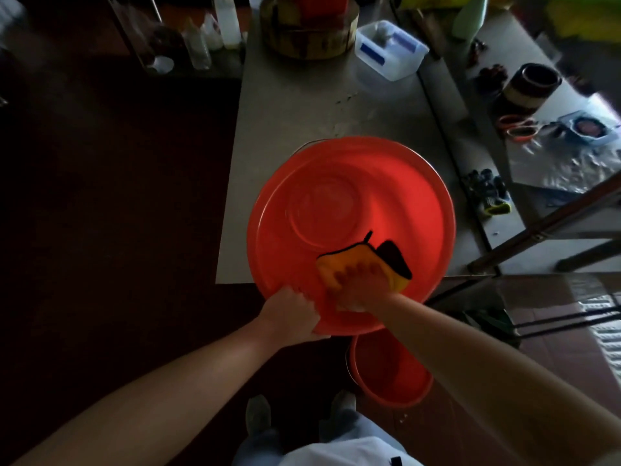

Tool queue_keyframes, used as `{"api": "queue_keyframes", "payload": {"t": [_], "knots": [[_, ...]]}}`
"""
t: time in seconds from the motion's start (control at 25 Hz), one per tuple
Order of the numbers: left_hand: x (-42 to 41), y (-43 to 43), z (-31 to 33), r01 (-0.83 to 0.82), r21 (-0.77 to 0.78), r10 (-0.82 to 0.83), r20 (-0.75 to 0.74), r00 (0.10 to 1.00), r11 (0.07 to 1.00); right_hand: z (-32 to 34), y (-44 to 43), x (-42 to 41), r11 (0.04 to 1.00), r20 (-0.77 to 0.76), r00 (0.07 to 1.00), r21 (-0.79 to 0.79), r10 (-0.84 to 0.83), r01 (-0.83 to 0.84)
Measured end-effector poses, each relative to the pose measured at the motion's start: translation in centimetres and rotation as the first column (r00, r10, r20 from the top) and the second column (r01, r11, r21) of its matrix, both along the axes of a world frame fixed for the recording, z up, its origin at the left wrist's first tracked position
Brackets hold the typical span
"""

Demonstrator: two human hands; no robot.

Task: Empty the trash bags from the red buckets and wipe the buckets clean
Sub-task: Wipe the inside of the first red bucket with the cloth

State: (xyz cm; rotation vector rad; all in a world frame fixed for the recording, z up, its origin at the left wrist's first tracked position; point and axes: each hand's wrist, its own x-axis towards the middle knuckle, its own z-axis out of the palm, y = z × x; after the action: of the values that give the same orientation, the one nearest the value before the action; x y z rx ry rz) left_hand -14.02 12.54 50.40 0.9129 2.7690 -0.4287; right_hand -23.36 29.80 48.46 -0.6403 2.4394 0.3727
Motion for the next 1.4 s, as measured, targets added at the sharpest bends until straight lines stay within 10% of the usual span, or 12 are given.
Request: {"api": "queue_keyframes", "payload": {"t": [0.16,0.36,0.72,1.4], "knots": [[0.6,-0.1,1.2,-0.001,-0.024,0.002,0.047,0.999,1.000,1.5,-0.3,2.1,1.000,0.114,0.993,-0.014,-0.021,0.022],[1.2,-0.5,2.0,-0.003,-0.052,0.005,0.039,0.999,0.999,4.2,3.5,0.8,0.966,-0.131,0.991,0.259,0.041,-0.006],[1.3,-1.2,3.2,0.076,-0.165,-0.067,0.064,0.996,0.983,4.1,-0.5,7.3,0.992,0.057,0.991,-0.013,-0.121,0.122],[1.7,-5.8,6.5,0.167,-0.238,-0.154,0.075,0.985,0.957,4.9,-1.6,8.2,0.999,0.040,0.999,0.039,0.003,-0.005]]}}
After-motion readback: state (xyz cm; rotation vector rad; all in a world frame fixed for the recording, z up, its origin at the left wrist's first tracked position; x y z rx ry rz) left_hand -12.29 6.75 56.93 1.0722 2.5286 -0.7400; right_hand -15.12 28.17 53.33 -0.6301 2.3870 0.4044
